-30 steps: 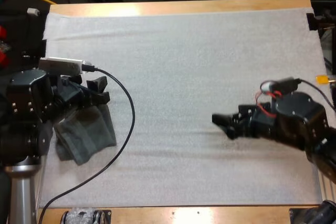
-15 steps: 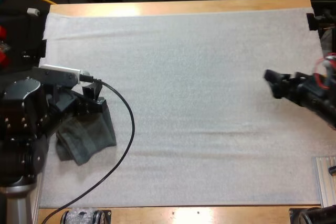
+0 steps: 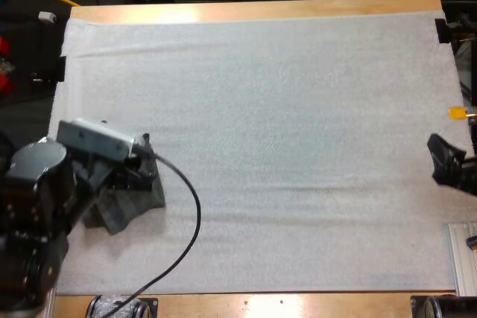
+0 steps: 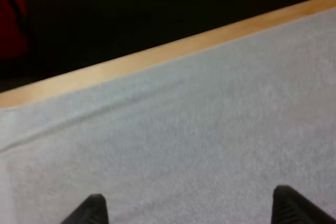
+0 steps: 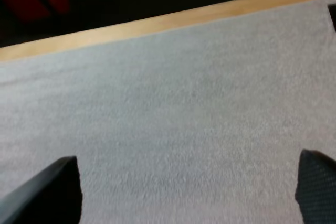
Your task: Pick towel from pile, fold and stack
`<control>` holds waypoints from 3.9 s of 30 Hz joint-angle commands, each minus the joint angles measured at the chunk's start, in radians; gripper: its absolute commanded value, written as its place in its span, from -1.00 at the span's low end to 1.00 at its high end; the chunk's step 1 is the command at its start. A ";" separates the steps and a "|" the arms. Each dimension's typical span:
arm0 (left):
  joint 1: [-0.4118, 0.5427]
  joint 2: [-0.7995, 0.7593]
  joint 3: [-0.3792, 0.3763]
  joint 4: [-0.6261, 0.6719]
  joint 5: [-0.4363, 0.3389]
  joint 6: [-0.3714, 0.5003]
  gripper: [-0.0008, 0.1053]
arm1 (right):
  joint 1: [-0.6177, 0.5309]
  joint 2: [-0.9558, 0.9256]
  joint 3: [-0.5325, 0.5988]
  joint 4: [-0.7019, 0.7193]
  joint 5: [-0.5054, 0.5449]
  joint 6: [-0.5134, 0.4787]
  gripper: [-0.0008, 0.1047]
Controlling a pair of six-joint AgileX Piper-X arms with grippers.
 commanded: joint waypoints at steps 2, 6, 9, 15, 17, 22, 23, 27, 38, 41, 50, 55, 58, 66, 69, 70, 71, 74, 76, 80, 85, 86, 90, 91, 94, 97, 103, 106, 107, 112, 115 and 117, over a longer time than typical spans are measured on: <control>-0.001 -0.042 -0.009 0.026 -0.036 0.005 0.15 | -0.005 -0.032 -0.008 0.024 0.006 -0.031 0.54; -0.001 -0.127 -0.009 0.078 -0.084 0.005 0.15 | -0.005 -0.104 -0.008 0.052 0.007 -0.039 0.54; -0.001 -0.187 -0.009 0.105 -0.111 0.005 0.15 | -0.003 -0.154 -0.008 0.066 0.007 -0.039 0.54; -0.001 -0.298 0.020 0.175 -0.118 0.005 0.15 | -0.003 -0.233 -0.008 0.169 0.007 -0.067 0.54; -0.001 -0.334 0.038 0.192 -0.118 0.005 0.15 | -0.003 -0.255 -0.008 0.206 0.007 -0.085 0.54; -0.001 -0.447 0.106 0.223 -0.118 -0.014 0.15 | -0.003 -0.313 -0.008 0.295 0.007 -0.091 0.54; -0.001 -0.457 0.113 0.227 -0.118 -0.017 0.15 | -0.003 -0.324 -0.008 0.304 0.007 -0.091 0.54; -0.001 -0.543 0.138 0.273 -0.118 -0.021 0.15 | -0.003 -0.379 -0.008 0.340 0.007 -0.091 0.54; -0.001 -0.731 0.147 0.409 -0.111 -0.021 0.15 | -0.003 -0.553 -0.008 0.354 0.007 -0.091 0.54; -0.001 -0.787 0.147 0.444 -0.111 -0.018 0.15 | -0.003 -0.598 -0.008 0.387 0.007 -0.091 0.54; 0.014 -0.852 0.133 0.507 -0.094 -0.017 0.15 | -0.003 -0.623 -0.004 0.451 0.009 -0.091 0.36; 0.024 -0.852 0.140 0.480 -0.084 -0.012 0.15 | -0.003 -0.623 -0.005 0.439 0.009 -0.091 0.19; 0.024 -0.852 0.150 0.416 -0.084 -0.009 0.15 | -0.003 -0.623 0.007 0.403 0.009 -0.091 0.19; 0.024 -0.852 0.248 0.179 -0.084 -0.009 0.15 | -0.003 -0.621 0.105 0.248 0.011 -0.074 0.19; 0.024 -0.852 0.301 0.098 -0.084 -0.009 0.15 | -0.003 -0.621 0.147 0.190 0.011 -0.074 0.19; 0.024 -0.850 0.323 0.071 -0.084 -0.009 0.15 | -0.003 -0.621 0.166 0.168 0.011 -0.074 0.19; 0.024 -0.850 0.335 0.058 -0.084 -0.009 0.15 | -0.003 -0.621 0.177 0.158 0.011 -0.074 0.19; 0.024 -0.850 0.384 0.020 -0.084 -0.009 0.15 | -0.003 -0.621 0.218 0.128 0.011 -0.074 0.19; 0.024 -0.850 0.420 0.013 -0.084 -0.009 0.15 | -0.003 -0.620 0.248 0.125 0.011 -0.074 0.19; 0.024 -0.850 0.469 0.013 -0.084 -0.009 0.15 | -0.003 -0.620 0.291 0.125 0.011 -0.074 0.19; 0.024 -0.850 0.542 -0.031 -0.084 -0.009 0.15 | -0.003 -0.620 0.359 0.125 0.029 -0.074 0.19; 0.024 -0.850 0.552 -0.032 -0.084 -0.009 0.15 | -0.003 -0.618 0.368 0.125 0.033 -0.074 0.19; 0.024 -0.848 0.617 -0.029 -0.084 -0.009 0.15 | -0.003 -0.618 0.421 0.115 0.053 -0.074 0.19; 0.024 -0.848 0.631 -0.034 -0.084 -0.009 0.15 | -0.003 -0.616 0.422 0.109 0.053 -0.074 0.19; 0.024 -0.846 0.637 -0.048 -0.084 -0.013 0.15 | -0.003 -0.616 0.425 0.100 0.053 -0.074 0.19; 0.024 -0.846 0.637 -0.048 -0.084 -0.013 0.15 | -0.003 -0.616 0.425 0.100 0.053 -0.072 0.19; 0.024 -0.846 0.637 -0.048 -0.084 -0.013 0.15 | -0.003 -0.616 0.425 0.100 0.053 -0.072 0.19; 0.024 -0.846 0.637 -0.048 -0.084 -0.013 0.15 | -0.003 -0.616 0.425 0.100 0.053 -0.072 0.19; 0.024 -0.846 0.637 -0.048 -0.084 -0.013 0.15 | -0.003 -0.616 0.425 0.100 0.053 -0.072 0.19; 0.024 -0.846 0.637 -0.048 -0.084 -0.013 0.15 | -0.003 -0.616 0.425 0.100 0.053 -0.072 0.19; 0.024 -0.846 0.637 -0.048 -0.084 -0.013 0.15 | -0.003 -0.616 0.425 0.100 0.053 -0.072 0.19; 0.024 -0.846 0.637 -0.048 -0.084 -0.013 0.15 | -0.003 -0.616 0.425 0.100 0.053 -0.072 0.19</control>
